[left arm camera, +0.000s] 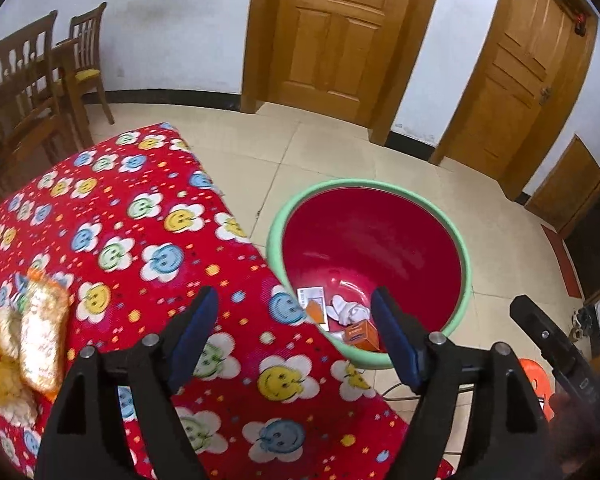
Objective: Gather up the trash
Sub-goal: 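Open the left tool to drop the orange peel into the bucket, then move both tools back toward the remaining items on the table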
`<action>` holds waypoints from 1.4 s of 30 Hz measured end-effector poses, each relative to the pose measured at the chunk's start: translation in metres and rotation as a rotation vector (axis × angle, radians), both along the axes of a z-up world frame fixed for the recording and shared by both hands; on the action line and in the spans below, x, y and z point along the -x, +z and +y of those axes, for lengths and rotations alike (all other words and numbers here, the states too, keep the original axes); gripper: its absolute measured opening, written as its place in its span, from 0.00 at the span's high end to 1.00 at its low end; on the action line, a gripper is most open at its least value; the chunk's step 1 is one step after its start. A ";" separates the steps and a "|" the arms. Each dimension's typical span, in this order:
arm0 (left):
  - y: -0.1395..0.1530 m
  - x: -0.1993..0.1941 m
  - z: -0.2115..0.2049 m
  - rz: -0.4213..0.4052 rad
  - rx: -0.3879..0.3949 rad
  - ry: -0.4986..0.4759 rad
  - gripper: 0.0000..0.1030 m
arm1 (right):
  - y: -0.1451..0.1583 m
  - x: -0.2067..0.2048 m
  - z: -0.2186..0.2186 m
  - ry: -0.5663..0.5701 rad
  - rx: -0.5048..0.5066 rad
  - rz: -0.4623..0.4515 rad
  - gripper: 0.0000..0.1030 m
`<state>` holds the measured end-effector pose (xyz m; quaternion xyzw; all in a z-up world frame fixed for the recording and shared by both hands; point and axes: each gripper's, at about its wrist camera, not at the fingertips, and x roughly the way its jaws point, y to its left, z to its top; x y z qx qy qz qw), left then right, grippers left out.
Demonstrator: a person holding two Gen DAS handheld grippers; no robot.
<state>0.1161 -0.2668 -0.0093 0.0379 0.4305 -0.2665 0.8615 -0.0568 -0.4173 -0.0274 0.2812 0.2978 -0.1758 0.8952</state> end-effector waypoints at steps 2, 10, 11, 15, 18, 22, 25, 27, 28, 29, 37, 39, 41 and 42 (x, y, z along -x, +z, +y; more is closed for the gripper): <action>0.003 0.003 0.008 0.001 0.010 0.017 0.24 | 0.002 0.001 0.004 0.012 0.004 -0.003 0.33; 0.021 0.022 0.043 -0.027 0.041 0.066 0.24 | 0.016 0.001 0.026 0.071 0.021 -0.021 0.32; 0.023 0.023 0.047 -0.029 0.044 0.071 0.24 | 0.017 0.001 0.029 0.078 0.023 -0.023 0.32; 0.030 0.031 0.065 -0.039 0.051 0.096 0.24 | 0.022 0.002 0.041 0.107 0.028 -0.032 0.32; 0.035 0.036 0.078 -0.045 0.053 0.117 0.24 | 0.026 0.003 0.051 0.130 0.034 -0.038 0.32; 0.041 0.044 0.096 -0.057 0.055 0.139 0.24 | 0.031 0.004 0.063 0.162 0.044 -0.044 0.32; 0.044 0.049 0.108 -0.064 0.059 0.160 0.24 | 0.034 0.003 0.073 0.181 0.052 -0.046 0.32; 0.045 0.051 0.117 -0.064 0.062 0.175 0.24 | 0.036 0.002 0.080 0.187 0.054 -0.043 0.32; 0.046 0.052 0.123 -0.066 0.062 0.185 0.24 | 0.036 0.001 0.084 0.193 0.054 -0.042 0.32; 0.047 0.053 0.127 -0.069 0.060 0.193 0.24 | 0.036 0.002 0.087 0.199 0.053 -0.041 0.32; 0.050 0.062 0.161 -0.085 0.058 0.255 0.24 | 0.036 -0.003 0.109 0.246 0.059 -0.030 0.32; 0.050 0.063 0.170 -0.086 0.059 0.273 0.24 | 0.036 -0.005 0.113 0.258 0.056 -0.026 0.32; 0.050 0.063 0.181 -0.083 0.059 0.297 0.24 | 0.034 -0.008 0.117 0.271 0.051 -0.022 0.32; 0.050 0.063 0.186 -0.081 0.058 0.308 0.24 | 0.032 -0.009 0.120 0.279 0.049 -0.019 0.32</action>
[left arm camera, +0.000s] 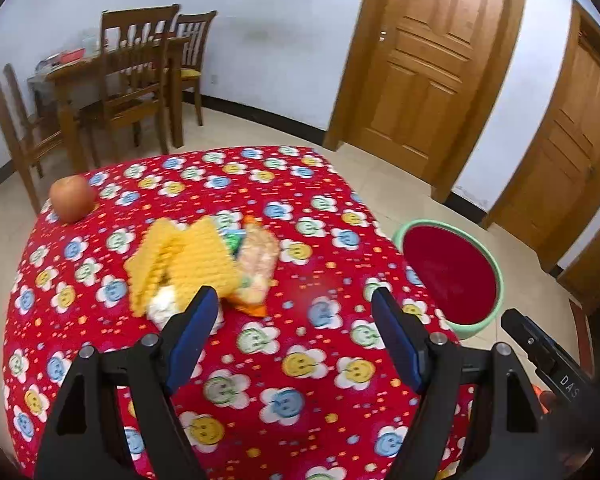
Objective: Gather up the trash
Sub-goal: 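Move both tools back toward the remaining items on the table, then grasp a yellow foam net with the left tool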
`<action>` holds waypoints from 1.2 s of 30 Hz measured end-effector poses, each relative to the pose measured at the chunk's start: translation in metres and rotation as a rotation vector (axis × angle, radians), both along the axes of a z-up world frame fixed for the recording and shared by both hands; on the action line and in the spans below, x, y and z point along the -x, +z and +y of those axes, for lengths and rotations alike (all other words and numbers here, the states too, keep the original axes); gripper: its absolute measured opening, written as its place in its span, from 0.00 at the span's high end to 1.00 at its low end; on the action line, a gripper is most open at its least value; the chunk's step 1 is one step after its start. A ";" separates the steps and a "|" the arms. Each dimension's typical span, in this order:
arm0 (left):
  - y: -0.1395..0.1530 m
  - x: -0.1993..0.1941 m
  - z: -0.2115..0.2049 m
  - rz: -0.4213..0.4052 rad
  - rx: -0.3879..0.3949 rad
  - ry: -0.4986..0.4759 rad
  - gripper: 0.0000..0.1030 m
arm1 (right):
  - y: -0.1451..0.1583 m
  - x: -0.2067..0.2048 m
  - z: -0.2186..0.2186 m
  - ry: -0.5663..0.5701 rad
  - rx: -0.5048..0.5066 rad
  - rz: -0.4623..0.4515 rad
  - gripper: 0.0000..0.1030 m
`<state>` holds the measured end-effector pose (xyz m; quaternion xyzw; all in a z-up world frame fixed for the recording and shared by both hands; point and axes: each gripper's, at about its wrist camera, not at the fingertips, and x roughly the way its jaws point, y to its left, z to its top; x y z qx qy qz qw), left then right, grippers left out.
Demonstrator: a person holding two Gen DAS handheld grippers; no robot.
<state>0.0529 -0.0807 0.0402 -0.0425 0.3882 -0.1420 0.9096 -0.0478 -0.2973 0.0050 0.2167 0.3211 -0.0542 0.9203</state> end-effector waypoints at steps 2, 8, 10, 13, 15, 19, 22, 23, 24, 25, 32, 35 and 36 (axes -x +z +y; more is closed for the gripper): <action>0.000 0.000 0.010 0.001 -0.005 0.024 0.24 | -0.002 -0.002 0.004 0.014 -0.002 0.005 0.31; -0.003 -0.002 0.041 0.001 -0.013 0.097 0.24 | -0.009 -0.009 0.020 0.059 -0.002 0.028 0.31; -0.006 -0.004 0.049 0.008 -0.015 0.115 0.24 | -0.011 -0.011 0.023 0.068 -0.002 0.035 0.31; -0.014 -0.008 0.060 0.026 -0.021 0.141 0.24 | -0.014 -0.016 0.029 0.080 0.001 0.047 0.31; -0.021 -0.012 0.064 0.038 -0.026 0.150 0.24 | -0.016 -0.019 0.032 0.089 0.000 0.055 0.31; -0.034 -0.021 0.071 0.060 -0.030 0.165 0.24 | -0.021 -0.024 0.037 0.103 0.005 0.069 0.31; -0.038 -0.028 0.076 0.057 -0.028 0.171 0.24 | -0.022 -0.026 0.039 0.108 0.010 0.077 0.31; -0.039 -0.030 0.078 0.051 -0.028 0.173 0.24 | -0.023 -0.027 0.040 0.108 0.011 0.080 0.31; -0.040 -0.033 0.079 0.043 -0.030 0.174 0.24 | -0.023 -0.028 0.040 0.108 0.011 0.082 0.31; -0.040 -0.036 0.080 0.036 -0.031 0.174 0.24 | -0.023 -0.029 0.041 0.108 0.012 0.084 0.31; -0.052 -0.059 0.090 0.029 -0.051 0.174 0.32 | -0.024 -0.035 0.050 0.128 0.026 0.096 0.31; -0.060 -0.066 0.090 0.039 -0.047 0.131 0.43 | -0.024 -0.037 0.054 0.140 0.027 0.099 0.31; -0.061 -0.067 0.090 0.046 -0.040 0.119 0.48 | -0.024 -0.037 0.056 0.145 0.029 0.099 0.31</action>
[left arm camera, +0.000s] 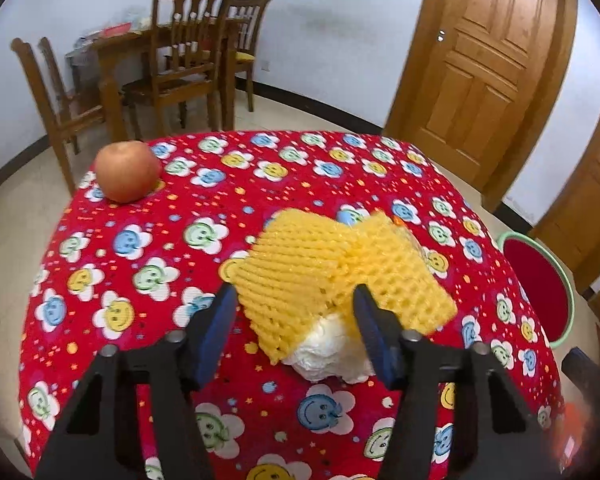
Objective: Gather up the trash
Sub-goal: 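Grasp a yellow foam net with the left tool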
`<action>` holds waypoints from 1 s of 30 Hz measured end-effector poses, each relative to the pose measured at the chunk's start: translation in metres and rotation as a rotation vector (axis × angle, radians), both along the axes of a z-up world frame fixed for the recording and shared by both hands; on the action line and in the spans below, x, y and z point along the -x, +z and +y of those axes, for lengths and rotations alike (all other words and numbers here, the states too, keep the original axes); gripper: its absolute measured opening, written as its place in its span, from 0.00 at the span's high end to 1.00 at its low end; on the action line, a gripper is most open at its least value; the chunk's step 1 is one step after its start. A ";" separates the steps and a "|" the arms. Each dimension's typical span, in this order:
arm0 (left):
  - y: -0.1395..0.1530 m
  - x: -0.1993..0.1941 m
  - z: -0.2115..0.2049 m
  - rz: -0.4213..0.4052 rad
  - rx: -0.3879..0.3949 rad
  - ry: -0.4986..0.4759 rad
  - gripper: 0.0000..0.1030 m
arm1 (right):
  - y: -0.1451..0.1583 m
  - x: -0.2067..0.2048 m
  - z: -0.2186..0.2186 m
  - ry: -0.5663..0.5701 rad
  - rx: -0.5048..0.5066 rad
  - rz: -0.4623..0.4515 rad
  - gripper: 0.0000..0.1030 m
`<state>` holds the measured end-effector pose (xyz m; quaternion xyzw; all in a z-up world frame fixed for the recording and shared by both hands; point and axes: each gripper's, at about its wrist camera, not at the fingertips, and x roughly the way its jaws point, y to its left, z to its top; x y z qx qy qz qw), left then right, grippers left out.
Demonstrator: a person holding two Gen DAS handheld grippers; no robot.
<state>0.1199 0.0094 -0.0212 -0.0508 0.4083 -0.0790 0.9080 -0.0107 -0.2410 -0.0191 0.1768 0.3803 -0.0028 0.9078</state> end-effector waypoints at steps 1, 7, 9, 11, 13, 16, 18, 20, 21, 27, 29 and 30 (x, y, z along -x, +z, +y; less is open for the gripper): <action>-0.002 -0.001 0.000 0.005 0.010 -0.009 0.53 | 0.000 -0.001 0.002 0.004 0.002 0.000 0.31; 0.000 -0.001 -0.001 -0.003 0.020 -0.035 0.83 | 0.002 -0.006 0.012 0.032 0.010 -0.003 0.31; 0.000 0.000 0.000 -0.003 0.024 -0.035 0.86 | 0.003 -0.008 0.016 0.042 0.014 -0.007 0.31; 0.000 0.003 0.005 -0.006 0.043 -0.028 0.87 | 0.005 -0.011 0.021 0.059 0.017 -0.012 0.31; 0.003 0.006 0.010 -0.014 0.065 -0.024 0.88 | 0.008 -0.014 0.027 0.079 0.025 -0.021 0.31; 0.012 0.016 0.018 -0.045 0.083 -0.011 0.88 | 0.015 -0.021 0.037 0.109 0.029 -0.046 0.31; 0.018 0.023 0.024 -0.061 0.094 0.000 0.88 | 0.021 -0.027 0.046 0.142 0.031 -0.059 0.32; 0.023 0.029 0.031 -0.066 0.106 0.017 0.88 | 0.024 -0.033 0.057 0.175 0.025 -0.069 0.31; 0.024 0.031 0.034 -0.068 0.111 0.025 0.88 | 0.026 -0.037 0.063 0.198 0.017 -0.071 0.32; 0.029 0.046 0.052 -0.092 0.130 0.070 0.88 | 0.029 -0.061 0.095 0.276 -0.006 -0.060 0.32; 0.029 0.049 0.059 -0.097 0.135 0.081 0.88 | 0.030 -0.070 0.108 0.295 -0.004 -0.060 0.32; 0.029 0.050 0.060 -0.097 0.138 0.086 0.88 | 0.030 -0.073 0.112 0.302 -0.002 -0.060 0.32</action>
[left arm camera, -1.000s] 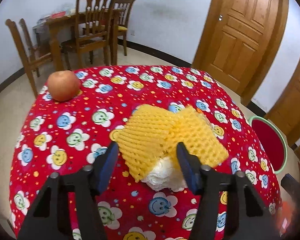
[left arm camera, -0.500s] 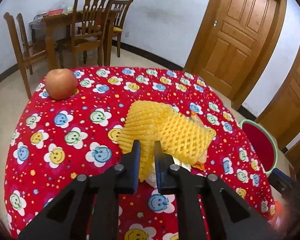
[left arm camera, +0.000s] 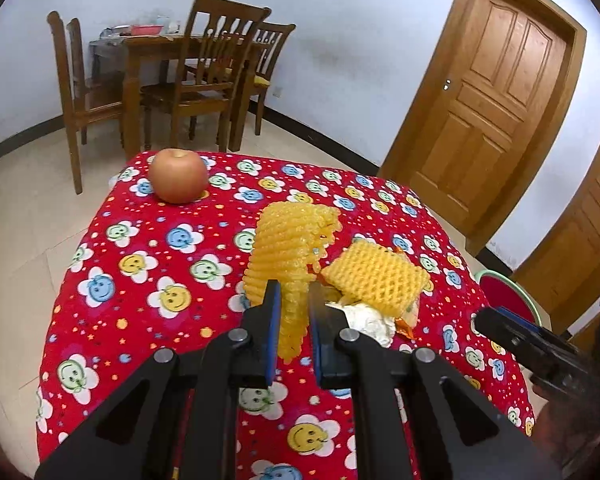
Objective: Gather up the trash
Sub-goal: 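Grasp a yellow foam net with the left tool, then grasp the second yellow foam net with the right tool while the left tool holds its net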
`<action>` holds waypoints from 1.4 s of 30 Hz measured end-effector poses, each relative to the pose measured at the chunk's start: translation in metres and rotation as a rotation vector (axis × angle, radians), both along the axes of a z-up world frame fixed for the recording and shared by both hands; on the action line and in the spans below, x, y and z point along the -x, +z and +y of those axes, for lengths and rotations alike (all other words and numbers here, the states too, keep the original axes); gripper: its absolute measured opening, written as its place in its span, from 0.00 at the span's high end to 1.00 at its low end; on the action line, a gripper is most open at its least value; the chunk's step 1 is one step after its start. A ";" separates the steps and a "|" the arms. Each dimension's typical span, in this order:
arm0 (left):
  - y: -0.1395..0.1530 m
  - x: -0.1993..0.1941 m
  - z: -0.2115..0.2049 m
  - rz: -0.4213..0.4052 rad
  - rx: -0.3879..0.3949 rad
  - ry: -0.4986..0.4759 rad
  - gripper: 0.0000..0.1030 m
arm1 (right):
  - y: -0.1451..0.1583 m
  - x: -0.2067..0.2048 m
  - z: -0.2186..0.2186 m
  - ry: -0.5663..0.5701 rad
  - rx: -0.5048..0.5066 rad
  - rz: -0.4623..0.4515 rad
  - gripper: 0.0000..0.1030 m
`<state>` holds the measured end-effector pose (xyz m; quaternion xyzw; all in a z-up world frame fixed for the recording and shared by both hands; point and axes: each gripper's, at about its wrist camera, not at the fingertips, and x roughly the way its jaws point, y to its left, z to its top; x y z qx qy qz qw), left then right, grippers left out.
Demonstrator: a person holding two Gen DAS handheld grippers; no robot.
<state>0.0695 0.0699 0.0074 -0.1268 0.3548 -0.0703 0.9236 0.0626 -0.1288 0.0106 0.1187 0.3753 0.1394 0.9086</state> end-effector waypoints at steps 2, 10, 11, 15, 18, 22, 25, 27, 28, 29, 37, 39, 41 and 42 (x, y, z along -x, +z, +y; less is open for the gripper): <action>-0.001 0.001 0.005 0.002 0.008 0.005 0.88 | -0.001 -0.009 0.010 0.018 0.003 0.006 0.32; -0.008 0.003 0.012 0.007 0.037 0.008 0.88 | -0.014 -0.040 0.040 0.057 0.058 0.053 0.41; -0.008 0.003 0.012 0.006 0.039 0.007 0.88 | -0.015 -0.042 0.040 0.060 0.058 0.058 0.47; -0.008 0.002 0.014 0.000 0.048 0.006 0.88 | -0.017 -0.044 0.043 0.084 0.051 0.059 0.77; -0.010 0.002 0.015 0.002 0.055 0.007 0.88 | -0.013 -0.038 0.043 0.091 0.051 0.021 0.91; -0.009 0.003 0.013 0.004 0.059 0.004 0.88 | -0.002 -0.031 0.041 0.103 0.040 -0.025 0.98; -0.005 0.005 0.011 -0.006 0.060 -0.003 0.88 | 0.008 -0.023 0.038 0.102 0.031 -0.060 0.98; -0.001 0.008 0.008 -0.016 0.056 -0.009 0.88 | 0.013 -0.017 0.034 0.097 0.024 -0.081 0.99; 0.002 0.009 0.005 -0.023 0.054 -0.014 0.88 | 0.016 -0.014 0.032 0.094 0.018 -0.087 0.99; 0.004 0.010 0.004 -0.027 0.054 -0.018 0.88 | 0.018 -0.012 0.030 0.091 0.013 -0.092 0.99; 0.018 0.018 -0.012 -0.048 0.056 -0.045 0.88 | 0.021 -0.006 0.009 0.061 -0.028 -0.089 0.96; 0.018 0.018 -0.014 -0.048 0.052 -0.046 0.88 | 0.017 -0.009 0.007 0.051 -0.031 -0.072 0.94; 0.017 0.018 -0.014 -0.040 0.049 -0.042 0.88 | 0.012 -0.014 0.006 0.041 -0.045 -0.049 0.79; 0.016 0.017 -0.013 -0.034 0.049 -0.039 0.88 | 0.009 -0.016 0.005 0.034 -0.057 -0.041 0.74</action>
